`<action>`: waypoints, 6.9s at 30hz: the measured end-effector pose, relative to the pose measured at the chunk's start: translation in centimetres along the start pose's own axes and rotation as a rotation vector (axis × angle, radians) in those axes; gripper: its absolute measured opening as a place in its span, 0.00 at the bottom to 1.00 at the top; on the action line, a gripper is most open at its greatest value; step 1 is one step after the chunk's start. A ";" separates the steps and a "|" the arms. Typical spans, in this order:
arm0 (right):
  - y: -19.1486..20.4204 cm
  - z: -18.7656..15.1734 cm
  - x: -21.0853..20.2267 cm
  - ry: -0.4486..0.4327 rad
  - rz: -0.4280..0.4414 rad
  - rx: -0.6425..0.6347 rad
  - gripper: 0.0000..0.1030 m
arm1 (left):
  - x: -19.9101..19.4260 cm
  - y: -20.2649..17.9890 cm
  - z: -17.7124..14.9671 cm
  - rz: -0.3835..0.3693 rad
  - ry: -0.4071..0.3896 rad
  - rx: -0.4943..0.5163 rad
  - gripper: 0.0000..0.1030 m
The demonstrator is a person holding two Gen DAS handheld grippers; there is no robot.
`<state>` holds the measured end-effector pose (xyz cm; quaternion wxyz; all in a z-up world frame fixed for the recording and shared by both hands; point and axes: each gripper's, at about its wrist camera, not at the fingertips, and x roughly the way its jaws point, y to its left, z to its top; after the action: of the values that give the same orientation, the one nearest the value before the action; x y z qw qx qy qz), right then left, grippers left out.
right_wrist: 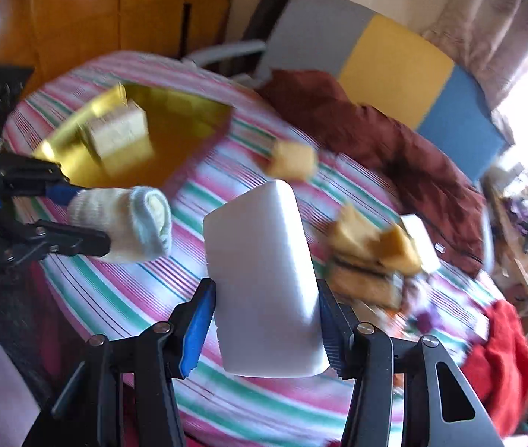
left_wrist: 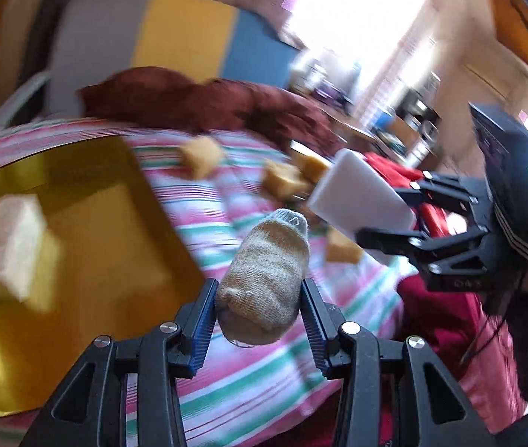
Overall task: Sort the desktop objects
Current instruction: 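Carry the sponge and sock into the gold tray and open both tools, then move both tools back from the tray toward the pile of items, then grasp the yellow sponge with the left tool while the right tool grasps the orange snack bag, then carry the yellow sponge and orange bag into the gold tray and release both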
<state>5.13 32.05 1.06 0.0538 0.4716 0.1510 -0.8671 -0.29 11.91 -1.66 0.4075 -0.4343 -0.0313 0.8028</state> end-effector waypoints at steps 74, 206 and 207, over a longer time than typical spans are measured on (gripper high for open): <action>1.8 -3.9 4.0 -0.074 -0.035 0.498 0.95 | -5.8 6.8 -3.8 0.351 -0.140 -0.173 0.79; 3.6 13.5 10.6 -0.034 0.425 0.460 0.59 | -5.3 14.5 -1.4 0.414 -0.110 -0.340 0.65; 3.8 14.3 10.9 -0.047 0.431 0.477 0.64 | -5.5 14.8 -1.5 0.420 -0.108 -0.349 0.66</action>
<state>-11.43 24.56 -1.57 0.1277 0.4721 -0.1611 -0.8572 -6.85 -2.10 -4.90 0.1489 -0.4515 -0.1002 0.8740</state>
